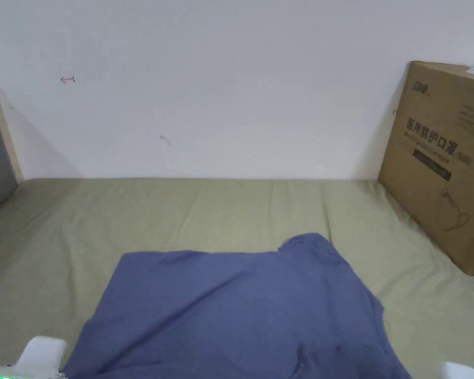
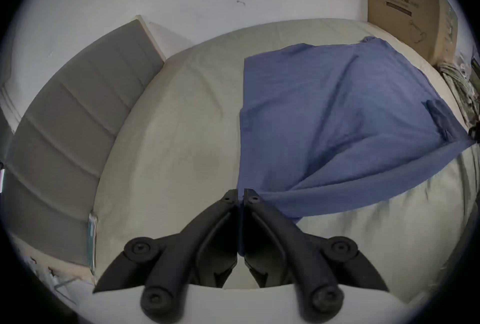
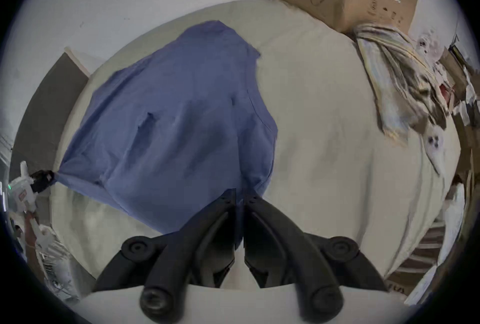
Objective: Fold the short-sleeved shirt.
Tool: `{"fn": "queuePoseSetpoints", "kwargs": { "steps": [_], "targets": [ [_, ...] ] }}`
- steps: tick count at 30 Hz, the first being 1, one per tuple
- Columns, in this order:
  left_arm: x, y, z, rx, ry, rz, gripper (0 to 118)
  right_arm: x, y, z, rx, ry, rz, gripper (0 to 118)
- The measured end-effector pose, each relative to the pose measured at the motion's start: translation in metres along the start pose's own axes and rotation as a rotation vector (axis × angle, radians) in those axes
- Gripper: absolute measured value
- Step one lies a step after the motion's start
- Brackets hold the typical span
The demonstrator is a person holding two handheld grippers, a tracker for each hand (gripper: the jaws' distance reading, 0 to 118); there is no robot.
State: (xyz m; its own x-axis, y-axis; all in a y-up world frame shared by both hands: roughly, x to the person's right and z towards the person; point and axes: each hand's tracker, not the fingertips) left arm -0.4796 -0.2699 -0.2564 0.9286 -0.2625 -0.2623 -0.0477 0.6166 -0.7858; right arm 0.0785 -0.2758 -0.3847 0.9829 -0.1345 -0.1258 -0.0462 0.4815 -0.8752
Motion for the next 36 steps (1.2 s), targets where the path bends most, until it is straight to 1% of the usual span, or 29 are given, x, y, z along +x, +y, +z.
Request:
{"fn": "queuePoseSetpoints", "kwargs": {
  "steps": [1, 3, 4, 6, 8, 9, 11, 12, 13, 14, 15, 16, 17, 21, 23, 24, 25, 26, 27, 29, 30, 31, 32, 36],
  "targets": [
    [-0.001, -0.012, 0.008, -0.003, -0.003, 0.003, 1, 0.003, -0.015, 0.005, 0.007, -0.01, -0.008, 5],
    [0.0, -0.034, 0.022, -0.021, -0.012, -0.009, 1, 0.009, -0.043, 0.015, -0.02, 0.022, -0.07, 5],
    [0.0, -0.042, 0.027, -0.025, -0.006, -0.023, 1, 0.01, -0.053, 0.018, -0.022, 0.024, -0.078, 5],
    [0.0, -0.057, 0.035, -0.025, 0.0, -0.045, 1, 0.008, -0.067, 0.022, -0.033, 0.003, -0.042, 5],
    [0.0, -0.062, 0.036, -0.027, 0.001, -0.039, 1, 0.007, -0.074, 0.022, -0.033, -0.002, -0.039, 5],
    [-0.001, -0.065, 0.038, -0.027, -0.002, -0.016, 2, 0.007, -0.074, 0.022, -0.032, 0.001, -0.044, 5],
    [-0.001, -0.066, 0.039, -0.031, -0.028, 0.025, 4, 0.007, -0.072, 0.023, -0.009, 0.001, -0.088, 5],
    [0.0, -0.066, 0.039, -0.035, -0.026, 0.025, 12, 0.009, -0.07, 0.024, 0.003, 0.007, -0.099, 6],
    [0.0, -0.067, 0.039, -0.037, -0.019, 0.023, 28, 0.01, -0.067, 0.024, 0.001, 0.013, -0.093, 14],
    [0.0, -0.067, 0.039, -0.044, -0.006, 0.018, 47, 0.009, -0.064, 0.024, -0.012, 0.006, -0.081, 27],
    [0.0, -0.067, 0.041, -0.045, -0.004, 0.019, 71, 0.007, -0.063, 0.025, -0.012, -0.038, -0.048, 42],
    [-0.001, -0.069, 0.042, -0.043, 0.002, 0.025, 85, 0.005, -0.062, 0.027, 0.003, -0.062, -0.023, 52],
    [-0.003, -0.068, 0.045, -0.041, 0.005, 0.035, 92, 0.005, -0.06, 0.029, 0.01, -0.078, -0.013, 56],
    [-0.005, -0.063, 0.061, -0.007, -0.026, 0.103, 92, 0.003, -0.048, 0.042, 0.055, -0.03, -0.052, 56],
    [-0.003, -0.061, 0.072, 0.01, -0.034, 0.121, 92, -0.004, -0.043, 0.046, 0.076, -0.019, -0.039, 56],
    [-0.002, -0.061, 0.076, 0.02, -0.045, 0.128, 91, -0.008, -0.042, 0.048, 0.089, -0.014, -0.015, 56],
    [-0.001, -0.061, 0.081, 0.027, -0.07, 0.128, 83, -0.012, -0.041, 0.049, 0.094, -0.011, 0.006, 52],
    [0.0, -0.062, 0.085, 0.035, -0.091, 0.127, 64, -0.015, -0.042, 0.049, 0.096, -0.005, 0.021, 36],
    [0.002, -0.062, 0.091, 0.043, -0.11, 0.128, 53, -0.019, -0.044, 0.048, 0.096, 0.005, 0.037, 28],
    [0.008, -0.066, 0.093, 0.028, -0.124, 0.119, 28, -0.023, -0.049, 0.045, 0.098, 0.013, 0.03, 11],
    [0.01, -0.072, 0.091, 0.022, -0.121, 0.128, 0, -0.024, -0.051, 0.044, 0.086, 0.04, 0.008, 1],
    [0.008, -0.076, 0.087, 0.006, -0.134, 0.136, 0, -0.024, -0.054, 0.042, 0.074, 0.077, -0.004, 1],
    [0.008, -0.081, 0.086, -0.018, -0.18, 0.149, 0, -0.025, -0.056, 0.041, 0.071, 0.082, -0.011, 1],
    [0.008, -0.092, 0.08, -0.029, -0.162, 0.153, 0, -0.033, -0.062, 0.037, 0.06, 0.04, 0.037, 1]
  ]
}}
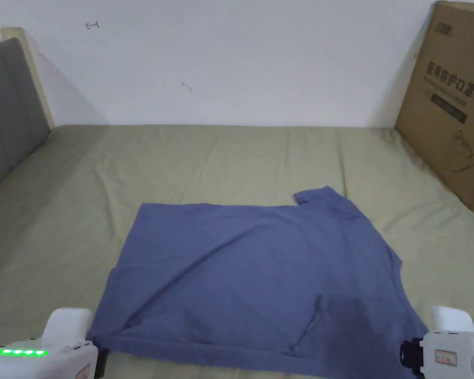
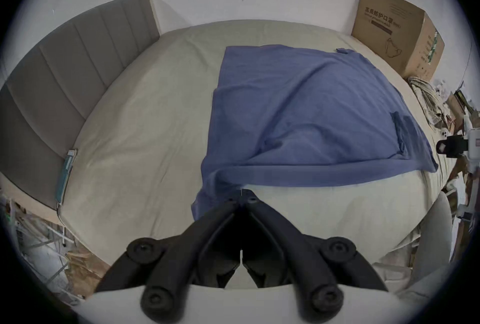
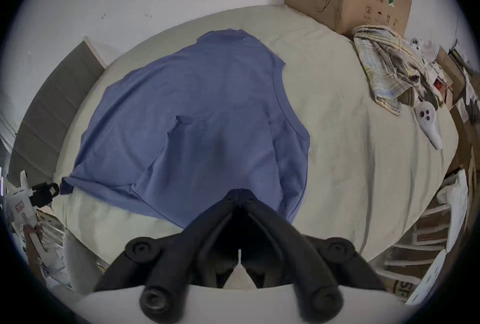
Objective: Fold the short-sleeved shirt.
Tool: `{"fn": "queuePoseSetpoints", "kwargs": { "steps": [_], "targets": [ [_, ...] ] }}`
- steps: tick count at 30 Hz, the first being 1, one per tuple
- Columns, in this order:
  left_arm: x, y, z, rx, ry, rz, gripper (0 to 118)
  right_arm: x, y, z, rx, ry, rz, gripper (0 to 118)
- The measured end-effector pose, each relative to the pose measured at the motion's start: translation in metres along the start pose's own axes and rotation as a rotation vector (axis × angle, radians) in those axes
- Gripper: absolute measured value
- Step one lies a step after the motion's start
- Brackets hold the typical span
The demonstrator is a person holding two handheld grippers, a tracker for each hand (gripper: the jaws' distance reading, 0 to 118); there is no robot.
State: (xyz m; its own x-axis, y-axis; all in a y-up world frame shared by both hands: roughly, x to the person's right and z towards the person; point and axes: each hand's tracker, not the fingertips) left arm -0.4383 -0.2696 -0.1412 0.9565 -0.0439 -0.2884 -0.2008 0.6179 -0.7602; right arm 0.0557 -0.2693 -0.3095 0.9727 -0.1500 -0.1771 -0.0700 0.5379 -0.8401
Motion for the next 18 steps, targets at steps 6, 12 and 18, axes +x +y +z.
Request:
{"fn": "queuePoseSetpoints", "kwargs": {
  "steps": [6, 12, 18],
  "targets": [
    [-0.007, 0.02, -0.004, -0.001, -0.011, 0.033, 0, -0.005, 0.021, -0.002, 0.015, 0.012, -0.003, 1],
    [0.001, 0.084, -0.016, 0.027, -0.05, 0.058, 0, -0.019, 0.069, -0.015, 0.054, 0.034, 0.004, 0],
    [0.003, 0.164, -0.063, 0.044, -0.079, 0.071, 0, -0.034, 0.116, -0.044, 0.074, 0.043, 0.037, 1]
  ]
}}
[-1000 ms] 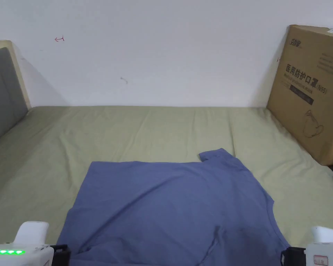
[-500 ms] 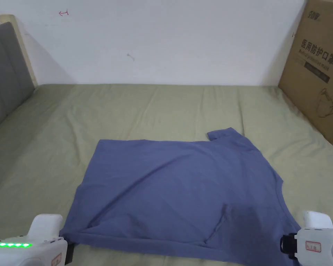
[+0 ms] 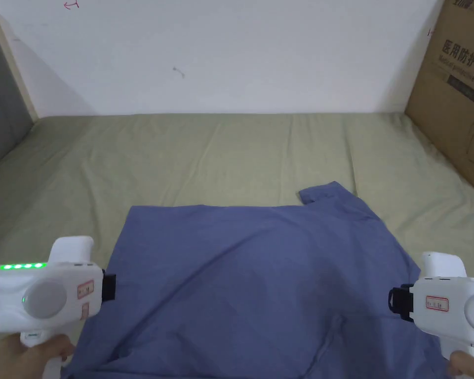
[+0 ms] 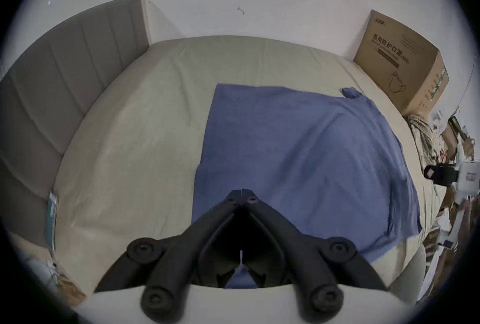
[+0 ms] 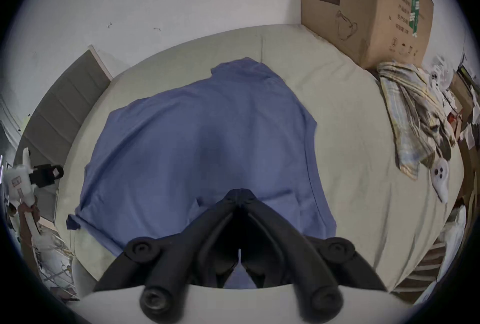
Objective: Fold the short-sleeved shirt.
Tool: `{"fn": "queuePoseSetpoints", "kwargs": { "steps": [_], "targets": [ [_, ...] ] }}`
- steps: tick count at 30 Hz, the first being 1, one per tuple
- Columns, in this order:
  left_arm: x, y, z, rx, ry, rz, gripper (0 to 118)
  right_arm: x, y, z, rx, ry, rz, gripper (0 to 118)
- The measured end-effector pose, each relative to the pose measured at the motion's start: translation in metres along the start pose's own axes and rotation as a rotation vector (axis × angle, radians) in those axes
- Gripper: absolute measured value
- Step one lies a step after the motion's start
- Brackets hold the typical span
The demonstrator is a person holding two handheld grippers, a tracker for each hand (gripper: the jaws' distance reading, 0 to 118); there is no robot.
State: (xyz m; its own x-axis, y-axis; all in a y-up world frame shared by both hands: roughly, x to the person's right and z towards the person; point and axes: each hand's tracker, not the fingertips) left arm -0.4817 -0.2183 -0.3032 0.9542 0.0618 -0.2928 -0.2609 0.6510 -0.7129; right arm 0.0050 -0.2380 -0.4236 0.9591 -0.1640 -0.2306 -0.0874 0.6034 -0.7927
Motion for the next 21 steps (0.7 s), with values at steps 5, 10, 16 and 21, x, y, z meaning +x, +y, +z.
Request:
{"fn": "queuePoseSetpoints", "kwargs": {
  "steps": [5, 10, 16, 21],
  "targets": [
    [-0.006, 0.07, -0.067, -0.027, -0.005, 0.015, 0, -0.001, 0.031, -0.028, 0.007, -0.001, 0.008, 0],
    [-0.009, 0.127, -0.152, -0.139, -0.002, 0.034, 111, 0.0, 0.046, -0.052, -0.003, 0.002, 0.009, 1],
    [-0.017, 0.16, -0.224, -0.17, 0.007, 0.08, 107, 0.008, 0.046, -0.078, -0.038, -0.002, 0.007, 0],
    [-0.03, 0.165, -0.268, -0.2, 0.012, 0.101, 100, 0.012, 0.043, -0.09, -0.06, -0.003, 0.017, 0]
  ]
}}
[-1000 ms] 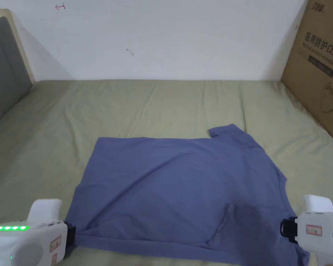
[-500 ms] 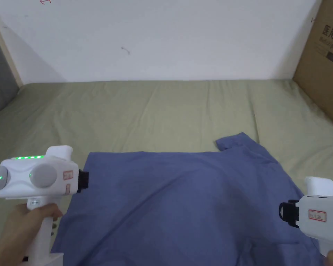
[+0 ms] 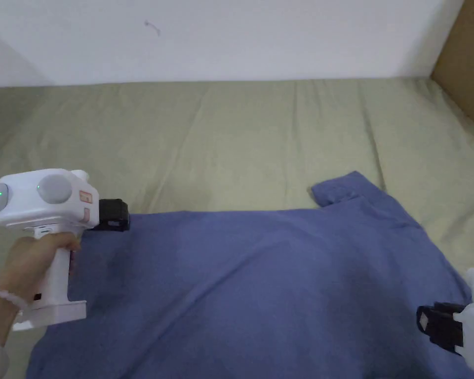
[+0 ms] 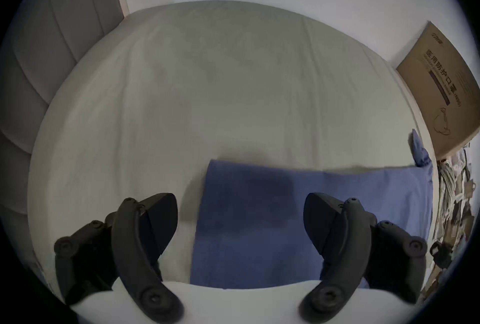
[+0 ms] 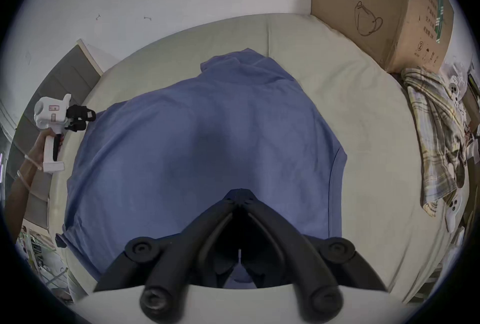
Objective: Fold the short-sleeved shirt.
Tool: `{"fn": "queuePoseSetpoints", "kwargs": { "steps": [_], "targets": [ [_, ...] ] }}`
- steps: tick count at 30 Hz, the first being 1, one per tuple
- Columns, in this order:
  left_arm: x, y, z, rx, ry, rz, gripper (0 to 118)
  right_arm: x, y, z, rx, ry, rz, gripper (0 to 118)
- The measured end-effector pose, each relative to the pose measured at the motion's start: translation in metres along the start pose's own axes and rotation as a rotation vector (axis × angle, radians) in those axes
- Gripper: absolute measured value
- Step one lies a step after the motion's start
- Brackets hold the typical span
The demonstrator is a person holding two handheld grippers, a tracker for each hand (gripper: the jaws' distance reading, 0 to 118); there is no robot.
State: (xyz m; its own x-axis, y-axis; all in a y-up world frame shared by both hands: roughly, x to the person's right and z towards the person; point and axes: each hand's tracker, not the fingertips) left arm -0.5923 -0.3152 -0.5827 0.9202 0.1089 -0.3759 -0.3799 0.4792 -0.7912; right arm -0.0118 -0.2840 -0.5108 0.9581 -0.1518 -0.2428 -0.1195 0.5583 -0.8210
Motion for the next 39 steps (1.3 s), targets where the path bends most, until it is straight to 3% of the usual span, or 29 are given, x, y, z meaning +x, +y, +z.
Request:
{"fn": "queuePoseSetpoints", "kwargs": {
  "steps": [5, 8, 9, 10, 19, 20, 22, 23, 24, 31, 35, 36, 38, 39],
  "targets": [
    [0.0, -0.009, -0.014, -0.002, 0.03, -0.004, 77, 0.004, -0.006, -0.007, -0.018, 0.01, -0.025, 0],
    [0.007, -0.007, -0.004, 0.033, 0.064, -0.093, 31, 0.004, -0.007, -0.013, -0.032, 0.015, -0.032, 1],
    [0.008, -0.007, -0.001, 0.045, 0.061, -0.101, 8, 0.004, -0.008, -0.013, -0.033, 0.014, -0.031, 0],
    [0.009, -0.006, 0.0, 0.038, 0.044, -0.108, 4, 0.004, -0.007, -0.013, -0.033, 0.016, -0.03, 0],
    [0.017, -0.008, 0.022, 0.076, 0.052, -0.174, 3, 0.023, 0.054, -0.016, 0.039, 0.072, -0.052, 3],
    [0.016, -0.007, 0.025, 0.082, 0.042, -0.158, 3, 0.026, 0.07, -0.021, 0.034, 0.074, -0.039, 15],
    [0.014, -0.007, 0.029, 0.089, 0.026, -0.138, 3, 0.026, 0.1, -0.033, 0.034, 0.065, -0.011, 61],
    [0.014, -0.007, 0.032, 0.094, 0.024, -0.14, 3, 0.027, 0.115, -0.041, 0.047, 0.051, -0.006, 74],
    [0.015, -0.007, 0.035, 0.097, 0.025, -0.144, 3, 0.03, 0.131, -0.051, 0.045, 0.048, 0.013, 76],
    [0.015, -0.008, 0.036, 0.097, 0.028, -0.18, 3, 0.043, 0.193, -0.137, -0.049, -0.065, 0.051, 76],
    [0.019, -0.012, 0.037, 0.097, 0.023, -0.169, 3, 0.047, 0.187, -0.184, -0.176, -0.053, 0.027, 75],
    [0.019, -0.012, 0.036, 0.092, 0.024, -0.172, 3, 0.043, 0.183, -0.179, -0.119, -0.084, 0.082, 72],
    [0.02, -0.013, 0.035, 0.088, 0.026, -0.183, 3, 0.04, 0.182, -0.17, -0.11, -0.075, 0.098, 60],
    [0.021, -0.013, 0.035, 0.088, 0.027, -0.184, 3, 0.039, 0.183, -0.167, -0.117, -0.069, 0.124, 39]
  ]
}}
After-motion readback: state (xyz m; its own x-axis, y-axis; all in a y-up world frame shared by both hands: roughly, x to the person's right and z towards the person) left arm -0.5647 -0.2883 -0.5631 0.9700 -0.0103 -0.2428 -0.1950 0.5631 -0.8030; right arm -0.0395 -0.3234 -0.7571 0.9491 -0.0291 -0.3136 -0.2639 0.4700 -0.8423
